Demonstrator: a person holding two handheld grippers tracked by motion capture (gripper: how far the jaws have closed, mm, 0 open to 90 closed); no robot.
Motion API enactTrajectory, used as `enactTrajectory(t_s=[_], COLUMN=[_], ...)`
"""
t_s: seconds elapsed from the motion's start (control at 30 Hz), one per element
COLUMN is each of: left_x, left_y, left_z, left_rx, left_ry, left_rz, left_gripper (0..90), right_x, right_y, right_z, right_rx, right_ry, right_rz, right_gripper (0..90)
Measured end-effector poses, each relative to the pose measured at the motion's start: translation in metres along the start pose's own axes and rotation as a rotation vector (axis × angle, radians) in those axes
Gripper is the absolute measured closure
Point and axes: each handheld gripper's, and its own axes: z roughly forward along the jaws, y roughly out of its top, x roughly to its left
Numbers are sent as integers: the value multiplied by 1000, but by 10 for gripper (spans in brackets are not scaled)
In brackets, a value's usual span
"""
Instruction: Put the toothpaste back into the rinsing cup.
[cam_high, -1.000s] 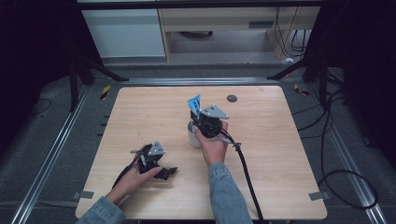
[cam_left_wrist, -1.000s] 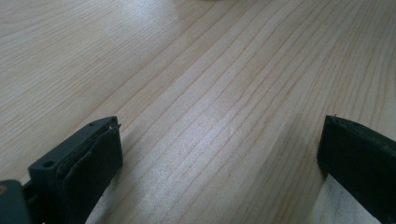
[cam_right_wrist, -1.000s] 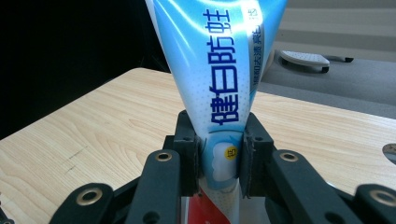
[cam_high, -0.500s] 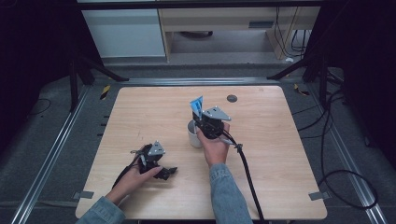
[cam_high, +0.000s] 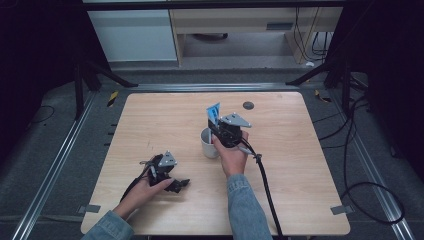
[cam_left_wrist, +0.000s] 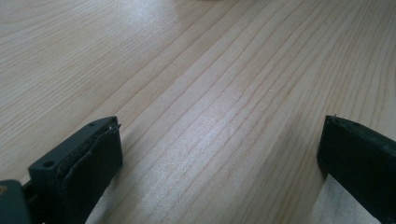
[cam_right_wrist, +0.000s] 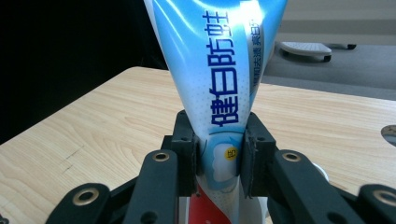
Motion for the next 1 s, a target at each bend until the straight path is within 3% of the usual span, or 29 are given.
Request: enactTrajectory(t_s=[0.33,1.0], left_x=[0,0], left_y=[0,0], left_z=[0,0], left_rx=[0,0], left_ry=[0,-1], left_rz=[0,0], left_gripper=[0,0], right_x=[-5,-7], right_y=[3,5], right_z=[-1,-3], right_rx=[18,32], right_ry=[16,4], right_rz=[28,15], right_gripper=[672,604])
